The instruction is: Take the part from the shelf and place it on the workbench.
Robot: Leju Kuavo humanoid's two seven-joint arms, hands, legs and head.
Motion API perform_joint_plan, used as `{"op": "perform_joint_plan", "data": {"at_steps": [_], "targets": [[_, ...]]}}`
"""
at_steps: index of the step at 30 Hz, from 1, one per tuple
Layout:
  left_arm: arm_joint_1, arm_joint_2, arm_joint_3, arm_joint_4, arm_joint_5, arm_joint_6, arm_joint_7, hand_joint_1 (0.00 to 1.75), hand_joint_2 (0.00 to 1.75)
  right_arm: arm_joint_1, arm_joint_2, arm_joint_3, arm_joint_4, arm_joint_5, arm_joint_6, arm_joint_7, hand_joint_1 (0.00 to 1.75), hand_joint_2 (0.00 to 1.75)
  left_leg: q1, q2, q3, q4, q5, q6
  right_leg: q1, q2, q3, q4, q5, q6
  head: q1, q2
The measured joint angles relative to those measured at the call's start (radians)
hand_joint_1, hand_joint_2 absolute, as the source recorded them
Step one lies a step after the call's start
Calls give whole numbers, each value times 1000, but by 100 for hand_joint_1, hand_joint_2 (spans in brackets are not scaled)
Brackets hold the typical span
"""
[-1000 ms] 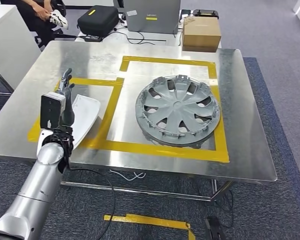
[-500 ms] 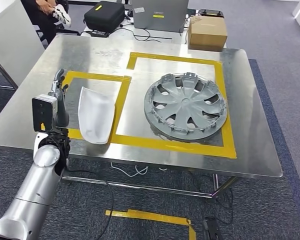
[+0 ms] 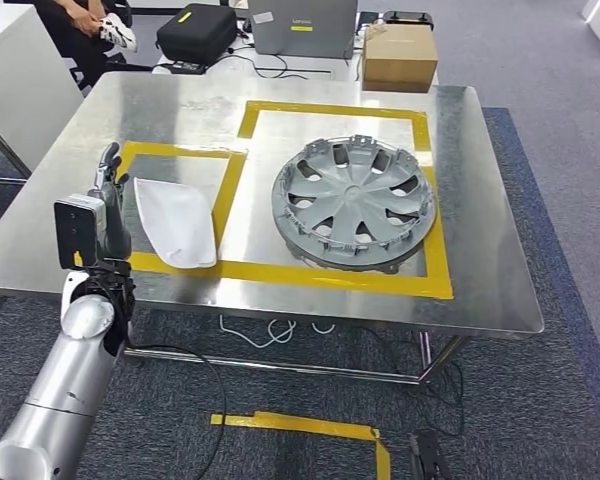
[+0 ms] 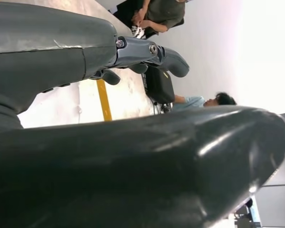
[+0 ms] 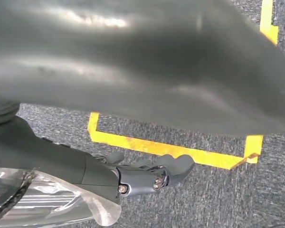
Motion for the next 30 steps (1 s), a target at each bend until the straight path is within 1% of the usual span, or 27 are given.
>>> {"op": "perform_joint_plan", "data": {"at_steps": [1,2,3,4,6,7,8,9,10,11,12,13,14,15,16,17,18,19,21,22,23,24,26,27,28,29,30], "targets": [[-1,0,0,-1,0,0,0,0,0,0,0,0,0,0,0,0,0,0,-1,0,40,-72,23,3,2,0,-3,2,1,3,0,0],[-2,0,0,-2,0,0,0,0,0,-1,0,0,0,0,0,0,0,0,-2,0,68,-127,37,7,4,0,-6,5,3,7,0,0],[-3,1,0,-2,0,0,0,0,0,-2,0,0,0,0,0,0,0,0,-3,-1,80,-155,41,12,6,0,-10,6,6,12,1,0],[-2,1,0,-3,1,0,0,0,0,-3,0,0,0,0,0,0,0,0,-5,-1,80,-162,39,16,7,0,-14,7,9,19,1,0],[0,2,1,-3,3,0,0,0,0,-3,0,0,0,0,0,1,0,0,-4,-1,74,-165,48,30,5,1,-23,10,11,30,2,0],[0,2,1,-4,5,0,0,0,0,-3,0,0,0,0,0,1,0,0,-3,0,71,-168,53,39,4,1,-31,22,-2,35,2,0],[-1,2,2,-4,7,0,-1,0,0,-3,0,0,0,0,0,2,0,0,-1,1,67,-170,59,47,3,2,-47,54,-26,39,5,0],[0,1,2,-5,8,0,-1,0,0,-3,0,0,0,0,0,2,0,0,-1,2,62,-171,64,53,1,2,-71,108,-62,43,6,0],[1,1,2,-5,9,-1,-1,0,0,-3,0,0,0,0,-1,4,0,0,-1,2,55,-171,68,56,1,2,-99,177,-100,46,8,0],[4,1,2,-5,11,-1,1,0,0,-2,0,0,0,0,-1,9,0,0,-2,3,48,-171,73,58,0,2,-125,244,-130,49,9,0],[8,1,2,-5,13,-1,2,0,0,1,0,0,0,0,-1,15,0,0,-3,3,41,-170,78,58,0,2,-139,287,-145,50,9,0],[14,1,2,-5,17,-1,1,0,0,5,0,0,0,1,-2,20,0,0,-3,3,36,-170,82,57,0,2,-134,293,-142,50,9,0],[20,1,3,-4,21,-2,-2,0,0,10,0,0,0,1,-3,24,0,0,-3,2,31,-170,85,55,0,2,-108,257,-121,49,9,0],[25,1,4,-3,26,-2,-9,0,0,15,0,0,0,1,-4,23,0,0,-3,2,28,-169,88,53,0,2,-65,188,-90,46,9,0],[29,1,5,-2,28,-2,-16,0,0,19,0,0,0,1,-5,21,0,0,-4,1,26,-168,90,49,1,2,-21,112,-67,43,9,0],[31,1,7,-2,30,-2,-22,0,0,21,0,0,0,1,-7,19,0,0,-5,1,22,-165,93,45,2,2,15,50,-51,38,9,0],[33,1,8,-1,32,-2,-25,0,0,22,0,0,0,1,-9,17,0,0,-7,1,19,-164,97,39,3,3,36,12,-44,34,8,0],[34,1,9,0,32,-2,-28,0,0,24,0,0,0,1,-9,16,0,0,-8,2,15,-163,101,33,5,4,42,-1,-44,30,8,0],[36,1,10,1,34,-3,-31,0,0,29,0,0,0,1,-10,15,0,0,-6,1,11,-163,107,21,6,4,40,-3,-35,19,8,0],[37,1,11,2,34,-3,-31,0,0,30,0,0,0,1,-11,15,0,0,-5,1,7,-155,98,15,4,2,38,-5,-29,13,8,0],[38,1,13,2,34,-3,-32,0,0,30,0,0,0,1,-11,15,0,0,-4,1,-3,-129,76,10,3,1,35,-7,-22,6,6,0],[38,2,15,2,34,-3,-32,0,0,29,0,0,0,1,-11,15,0,0,-2,1,-22,-82,41,5,1,0,30,-9,-16,0,5,0],[42,3,18,4,34,-3,-32,0,0,29,0,0,0,1,-10,16,0,0,-1,1,-71,57,-39,-4,2,-1,15,-8,-6,-5,3,0],[46,3,18,5,34,-3,-32,0,0,30,0,0,0,1,-10,16,0,0,0,1,-87,110,-62,-7,2,-1,8,-7,-2,-5,3,0],[49,4,19,6,34,-3,-32,0,0,31,0,0,0,1,-10,16,0,0,0,1,-86,128,-65,-7,2,0,1,-6,3,-4,3,0],[51,4,19,6,34,-3,-32,0,0,32,0,0,0,1,-10,16,0,0,0,1,-64,104,-51,-6,2,0,-6,-4,7,-3,2,0],[51,4,19,6,34,-3,-32,0,0,32,0,0,0,1,-10,16,0,0,0,1,-24,43,-23,-3,2,0,-10,-3,11,-1,2,0]]}}
